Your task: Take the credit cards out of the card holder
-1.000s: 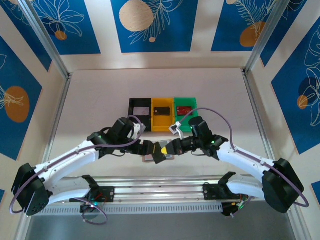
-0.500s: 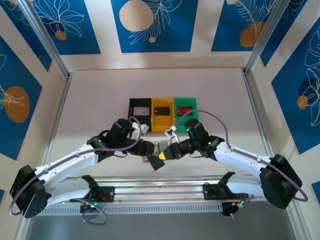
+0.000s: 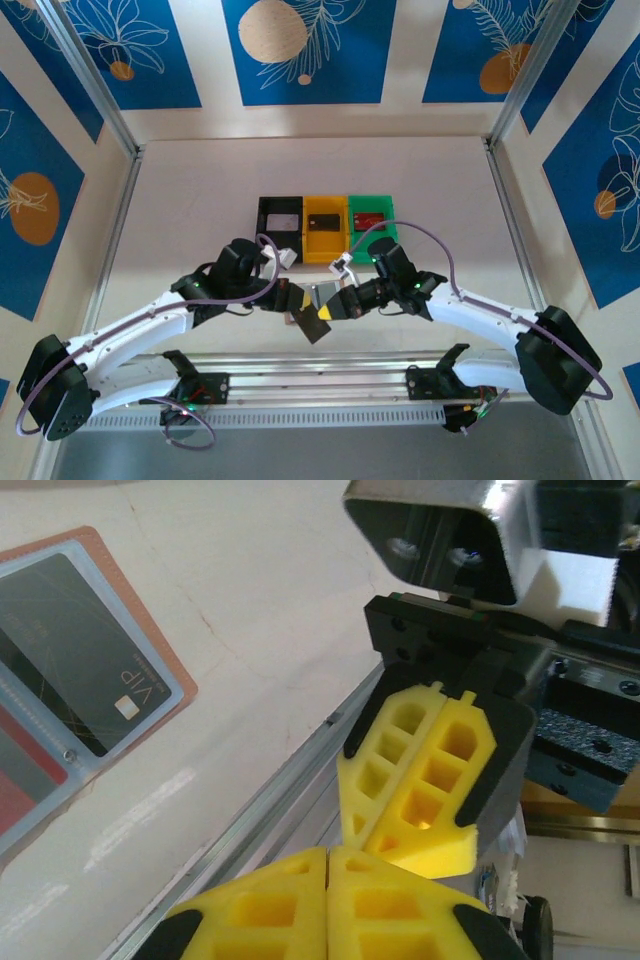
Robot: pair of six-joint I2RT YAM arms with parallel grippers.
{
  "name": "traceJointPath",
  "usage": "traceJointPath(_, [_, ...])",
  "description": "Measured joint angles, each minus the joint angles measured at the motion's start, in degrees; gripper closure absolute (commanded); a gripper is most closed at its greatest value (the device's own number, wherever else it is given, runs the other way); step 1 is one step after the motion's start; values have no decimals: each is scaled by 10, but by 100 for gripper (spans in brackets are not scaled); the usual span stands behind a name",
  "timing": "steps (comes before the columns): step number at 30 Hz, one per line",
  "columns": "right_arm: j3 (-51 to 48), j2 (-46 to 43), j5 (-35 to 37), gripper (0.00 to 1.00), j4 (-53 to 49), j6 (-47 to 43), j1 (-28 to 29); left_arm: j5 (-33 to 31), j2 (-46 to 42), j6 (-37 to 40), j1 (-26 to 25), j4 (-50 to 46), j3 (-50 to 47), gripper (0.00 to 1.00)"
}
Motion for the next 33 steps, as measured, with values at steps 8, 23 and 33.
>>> traceJointPath(8, [7, -5, 10, 72, -5, 6, -25, -42, -22, -16, 0, -1, 0, 100])
traceJointPath(23, [-96, -123, 174, 42, 120, 106, 65, -190, -125, -181, 0, 56, -88, 100])
traceJointPath(33, [-101, -37, 259, 44, 220, 155, 128, -229, -179, -245, 0, 113, -124, 100])
